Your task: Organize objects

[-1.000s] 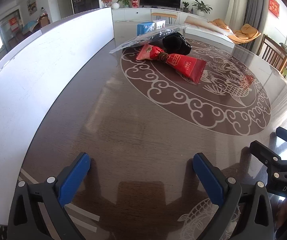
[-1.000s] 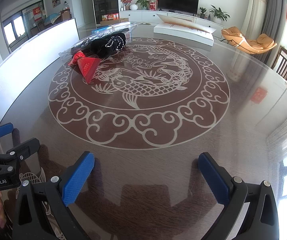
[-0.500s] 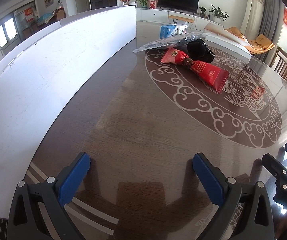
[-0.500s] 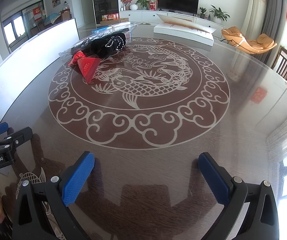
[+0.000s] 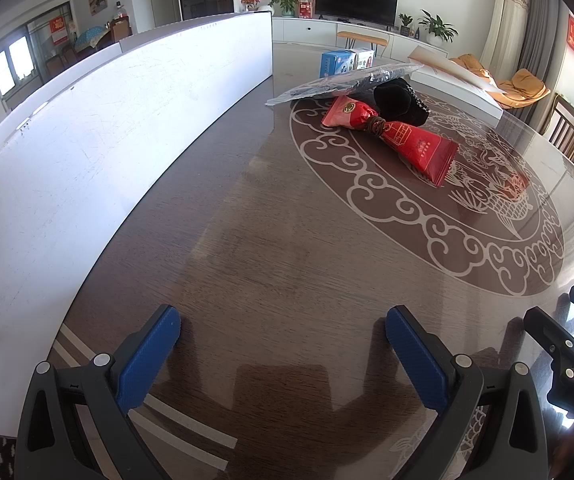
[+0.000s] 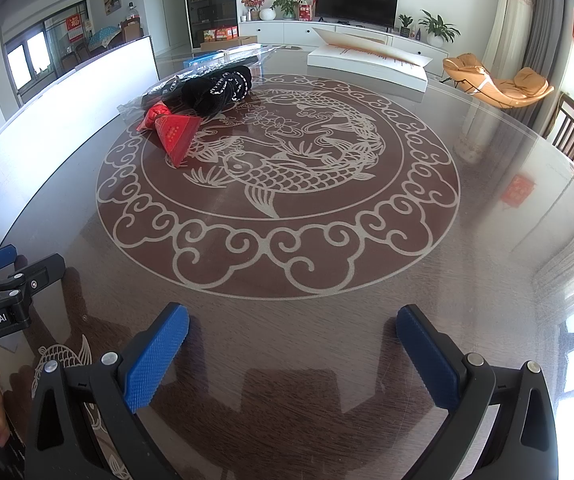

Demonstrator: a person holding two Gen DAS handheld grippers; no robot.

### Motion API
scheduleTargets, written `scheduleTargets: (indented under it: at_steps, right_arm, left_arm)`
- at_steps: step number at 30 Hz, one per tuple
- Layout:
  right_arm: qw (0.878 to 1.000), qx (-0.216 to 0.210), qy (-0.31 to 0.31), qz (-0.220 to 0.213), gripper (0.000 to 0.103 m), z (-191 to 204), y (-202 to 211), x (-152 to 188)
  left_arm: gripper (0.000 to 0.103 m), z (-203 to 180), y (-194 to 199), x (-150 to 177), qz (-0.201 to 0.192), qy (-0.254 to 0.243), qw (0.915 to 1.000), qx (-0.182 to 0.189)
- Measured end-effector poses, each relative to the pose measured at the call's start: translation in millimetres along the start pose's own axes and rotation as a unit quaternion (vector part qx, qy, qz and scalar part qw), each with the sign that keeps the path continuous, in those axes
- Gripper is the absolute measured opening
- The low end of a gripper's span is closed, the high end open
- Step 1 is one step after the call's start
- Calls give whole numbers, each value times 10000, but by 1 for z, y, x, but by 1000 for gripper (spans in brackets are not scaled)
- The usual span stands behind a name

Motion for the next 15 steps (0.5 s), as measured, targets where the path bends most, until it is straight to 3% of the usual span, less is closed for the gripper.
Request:
scheduleTargets:
  at_steps: [7, 9, 12, 15]
  right_arm:
    - [10000, -14, 6, 0, 103, 0, 0, 0]
    - [9995, -172, 249, 85, 103, 5, -4, -6]
    - [9968, -466, 617, 193, 102, 16, -14, -28]
    - [9945, -698, 779, -84, 102, 35, -17, -68]
  left_arm:
    - [103, 2, 1, -1, -15, 28, 10000, 1]
    - [103, 2, 1, -1, -22, 36, 10000, -1]
    - [103, 2, 0, -1, -26, 37, 10000, -4]
    - [103, 2, 0, -1, -27, 36, 10000, -2]
Point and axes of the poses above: each gripper's, at about its wrist camera, not at the fingertips, and y roughly against the way its jaws point, z to its left, x to its underside, the point moved 7 cm from there along -y, roughly the way its jaws point, and after that the axes turned 13 degrees about x, right-handed, at the moved point
